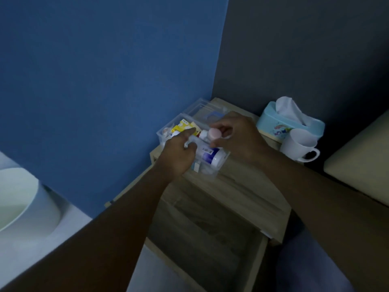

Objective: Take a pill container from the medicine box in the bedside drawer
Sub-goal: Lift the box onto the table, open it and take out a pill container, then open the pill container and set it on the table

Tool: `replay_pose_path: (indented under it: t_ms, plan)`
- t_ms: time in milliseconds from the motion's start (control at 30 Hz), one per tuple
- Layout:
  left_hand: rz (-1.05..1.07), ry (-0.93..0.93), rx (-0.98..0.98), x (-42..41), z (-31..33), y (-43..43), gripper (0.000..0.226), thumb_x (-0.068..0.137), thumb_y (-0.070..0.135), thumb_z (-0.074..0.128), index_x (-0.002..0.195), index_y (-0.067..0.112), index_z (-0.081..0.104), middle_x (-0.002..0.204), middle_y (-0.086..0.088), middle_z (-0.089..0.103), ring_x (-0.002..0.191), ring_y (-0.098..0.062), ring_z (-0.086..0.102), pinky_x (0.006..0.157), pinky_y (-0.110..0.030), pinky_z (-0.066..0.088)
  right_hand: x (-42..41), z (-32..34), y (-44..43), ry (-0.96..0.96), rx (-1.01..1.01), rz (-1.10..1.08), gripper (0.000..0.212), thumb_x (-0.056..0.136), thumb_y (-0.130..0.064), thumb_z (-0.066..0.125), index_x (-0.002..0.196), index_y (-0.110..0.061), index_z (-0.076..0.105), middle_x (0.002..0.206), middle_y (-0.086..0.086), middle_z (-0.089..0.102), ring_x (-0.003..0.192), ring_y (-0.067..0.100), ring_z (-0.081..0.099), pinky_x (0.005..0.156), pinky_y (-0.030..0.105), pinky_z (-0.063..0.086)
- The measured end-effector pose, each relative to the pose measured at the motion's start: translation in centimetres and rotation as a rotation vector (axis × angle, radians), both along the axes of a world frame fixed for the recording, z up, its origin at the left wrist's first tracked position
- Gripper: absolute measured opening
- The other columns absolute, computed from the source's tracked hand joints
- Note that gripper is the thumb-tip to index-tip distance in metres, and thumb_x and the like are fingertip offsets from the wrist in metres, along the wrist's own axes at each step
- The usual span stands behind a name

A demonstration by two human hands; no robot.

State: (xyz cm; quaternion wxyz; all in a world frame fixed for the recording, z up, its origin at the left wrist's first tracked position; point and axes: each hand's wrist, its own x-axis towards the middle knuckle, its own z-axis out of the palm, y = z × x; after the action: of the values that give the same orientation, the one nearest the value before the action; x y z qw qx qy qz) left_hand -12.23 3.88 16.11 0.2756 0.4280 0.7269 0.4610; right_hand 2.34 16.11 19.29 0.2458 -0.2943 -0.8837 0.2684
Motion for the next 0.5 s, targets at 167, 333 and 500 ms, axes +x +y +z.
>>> replay_pose_path:
  t_ms: [167,333,500]
  plan:
    - [-0.05,-0.58,0.034,5.1,2.2,0.2,0.033,0.102,0.013,0.045,0.129,0.003,0.06,0.12,-0.018,0.068,0.091,-0.017,0.066,0.072,-0.019,0.049,3.9,2.9,-1.3,-0.009,0.027,0.01,0.051,0.058,-0.024,0.095,0.104,-0.013,0.077,0.097,0.004,0.068,0.086,0.017,0.066,0.073,0.024,0.053]
    - [-0.149,-0.694,0.019,8.4,3.0,0.1,0.043,0.103,0.036,0.042,0.119,0.004,0.065,0.114,-0.013,0.074,0.108,-0.026,0.071,0.096,-0.039,0.051,7.0,4.7,-2.1,-0.028,0.044,0.049,0.048,0.06,-0.023,0.093,0.103,-0.01,0.077,0.097,0.007,0.068,0.086,0.022,0.065,0.073,0.033,0.052]
    - [-0.218,-0.828,0.082,9.6,2.4,0.2,0.039,0.101,0.038,0.044,0.115,0.012,0.069,0.093,0.0,0.077,0.106,-0.019,0.072,0.09,-0.029,0.055,8.7,4.8,-2.5,0.002,0.045,0.043,0.045,0.06,-0.031,0.092,0.099,-0.015,0.078,0.094,0.001,0.068,0.082,0.018,0.065,0.068,0.024,0.049]
